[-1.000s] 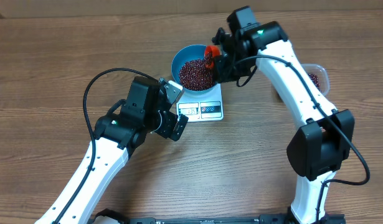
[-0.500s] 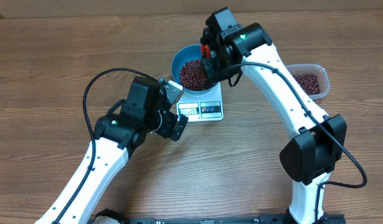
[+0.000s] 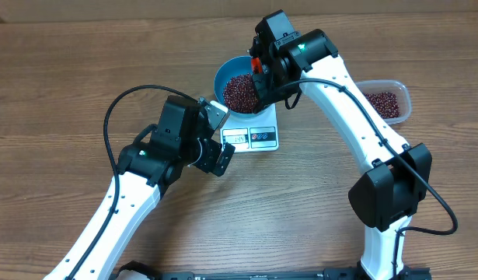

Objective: Scoop item into bowl and weigh 150g on scale
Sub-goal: 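Tilt the red scoop with the right gripper, pouring beans into the bowl, then hold the scoop over the bowl and shake small amounts of beans in, then carry the red scoop back to the clear bean tub with the right gripper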

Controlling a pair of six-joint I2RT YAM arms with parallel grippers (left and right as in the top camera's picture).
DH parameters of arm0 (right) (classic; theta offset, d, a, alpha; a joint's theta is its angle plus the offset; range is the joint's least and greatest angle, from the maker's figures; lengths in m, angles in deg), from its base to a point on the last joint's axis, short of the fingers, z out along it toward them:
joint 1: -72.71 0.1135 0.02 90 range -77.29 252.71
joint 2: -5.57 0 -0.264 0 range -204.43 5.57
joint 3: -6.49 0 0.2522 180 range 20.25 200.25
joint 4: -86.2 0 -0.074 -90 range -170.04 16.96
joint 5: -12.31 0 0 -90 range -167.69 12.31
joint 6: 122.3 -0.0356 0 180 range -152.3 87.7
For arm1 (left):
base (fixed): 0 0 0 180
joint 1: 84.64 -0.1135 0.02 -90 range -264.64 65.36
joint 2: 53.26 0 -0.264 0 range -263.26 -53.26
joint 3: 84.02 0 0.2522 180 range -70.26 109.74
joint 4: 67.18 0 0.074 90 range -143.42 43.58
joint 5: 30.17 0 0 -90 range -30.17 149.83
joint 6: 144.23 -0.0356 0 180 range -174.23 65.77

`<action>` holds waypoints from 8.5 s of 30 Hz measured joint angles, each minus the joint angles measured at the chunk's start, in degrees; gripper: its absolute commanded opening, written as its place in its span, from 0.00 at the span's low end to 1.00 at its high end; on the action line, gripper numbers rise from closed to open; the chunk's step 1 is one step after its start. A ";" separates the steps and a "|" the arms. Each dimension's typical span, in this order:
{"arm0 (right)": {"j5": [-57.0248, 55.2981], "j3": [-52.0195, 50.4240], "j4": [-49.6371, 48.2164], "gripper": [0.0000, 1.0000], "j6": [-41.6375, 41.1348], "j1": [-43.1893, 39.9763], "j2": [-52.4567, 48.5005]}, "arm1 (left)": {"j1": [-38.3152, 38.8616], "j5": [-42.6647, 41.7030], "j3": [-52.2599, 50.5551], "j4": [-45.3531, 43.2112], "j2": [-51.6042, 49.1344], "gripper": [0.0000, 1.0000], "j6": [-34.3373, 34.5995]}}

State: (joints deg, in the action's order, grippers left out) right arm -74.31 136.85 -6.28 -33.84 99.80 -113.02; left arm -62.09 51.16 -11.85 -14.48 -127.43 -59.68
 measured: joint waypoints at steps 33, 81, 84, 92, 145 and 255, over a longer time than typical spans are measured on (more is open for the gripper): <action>-2.75 0.00 0.15 0.04 0.13 0.00 0.00 | -0.02 0.00 0.00 0.02 0.00 1.00 0.00; 15.23 0.00 1.29 0.04 4.55 -7.45 0.00 | 0.00 0.00 0.00 0.02 0.00 1.00 0.00; 14.10 0.00 1.33 0.04 4.57 -7.15 0.00 | -0.02 -0.02 0.00 0.02 0.00 1.00 0.00; 8.61 0.00 1.86 0.04 4.55 -4.07 0.00 | -0.02 0.00 0.00 0.00 0.00 1.00 0.00; 17.84 0.00 2.95 0.04 7.54 -9.20 0.00 | -0.02 0.00 0.00 0.02 0.00 1.00 0.00; 21.05 -20.13 5.64 0.04 12.26 -48.02 14.60 | -0.02 0.00 0.00 0.00 0.00 1.00 0.00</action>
State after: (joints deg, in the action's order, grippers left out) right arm -53.26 116.72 -0.64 -21.58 51.78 -98.42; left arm -62.12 51.16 -11.85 -14.48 -127.43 -59.68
